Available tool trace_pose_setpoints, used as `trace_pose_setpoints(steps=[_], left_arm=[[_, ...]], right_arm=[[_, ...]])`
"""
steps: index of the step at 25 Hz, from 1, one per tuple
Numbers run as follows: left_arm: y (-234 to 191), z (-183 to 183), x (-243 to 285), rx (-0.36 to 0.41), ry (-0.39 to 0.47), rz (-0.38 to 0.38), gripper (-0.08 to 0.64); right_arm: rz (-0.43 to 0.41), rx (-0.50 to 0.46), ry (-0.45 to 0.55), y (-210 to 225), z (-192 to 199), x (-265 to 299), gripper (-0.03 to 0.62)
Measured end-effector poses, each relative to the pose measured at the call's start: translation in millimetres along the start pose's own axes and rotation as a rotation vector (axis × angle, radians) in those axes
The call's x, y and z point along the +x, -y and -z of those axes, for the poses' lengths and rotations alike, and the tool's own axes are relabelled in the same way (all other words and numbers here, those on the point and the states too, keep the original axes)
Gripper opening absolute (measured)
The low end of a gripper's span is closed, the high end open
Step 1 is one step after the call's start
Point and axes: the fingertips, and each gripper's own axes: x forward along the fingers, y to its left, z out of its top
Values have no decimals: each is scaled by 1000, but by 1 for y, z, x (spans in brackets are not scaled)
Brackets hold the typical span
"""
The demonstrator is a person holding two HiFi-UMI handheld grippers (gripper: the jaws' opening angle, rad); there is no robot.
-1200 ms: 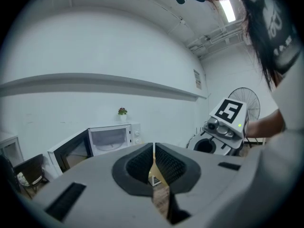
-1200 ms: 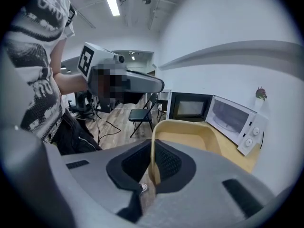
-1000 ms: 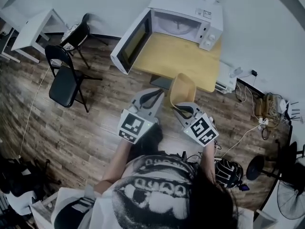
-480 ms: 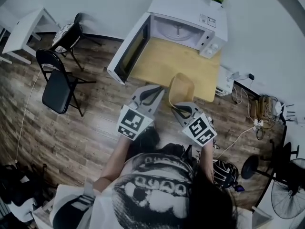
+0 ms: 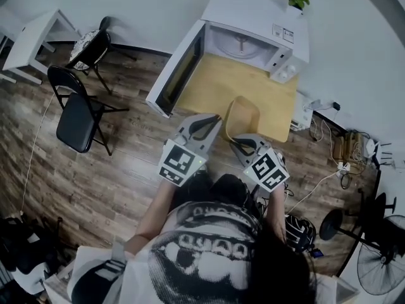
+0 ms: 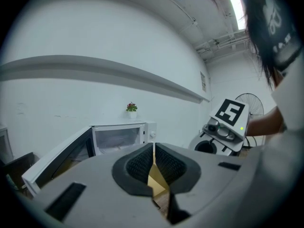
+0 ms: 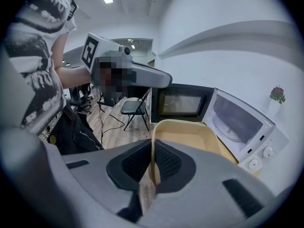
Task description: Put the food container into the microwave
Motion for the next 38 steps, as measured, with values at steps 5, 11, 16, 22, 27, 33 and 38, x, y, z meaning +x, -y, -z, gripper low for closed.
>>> trace_pose_setpoints(steps=[5, 11, 16, 22, 27, 33, 38], left_arm=[[-12, 6, -2, -8, -9, -24, 12], [-33, 6, 1, -31, -11, -86, 12], [-48, 9, 13, -54, -11, -156, 12], [-70, 7, 35, -74, -19, -243, 12], [-81, 1, 52, -80, -23, -300, 12], [-87, -3, 64, -73, -43, -356, 12], [-91, -3, 68, -85, -39, -405, 12]], right_arm=[[-22, -20, -23, 7, -1, 10, 26], [-49, -73, -45, 27, -4, 17, 26], [-90, -146, -63, 60, -4, 28, 26], [-119, -223, -91, 115, 1, 44, 26], [-120, -279, -118, 165, 8, 65, 26], [-118, -357, -178, 215, 17, 97, 26], [-110, -402, -217, 247, 26, 122, 26]])
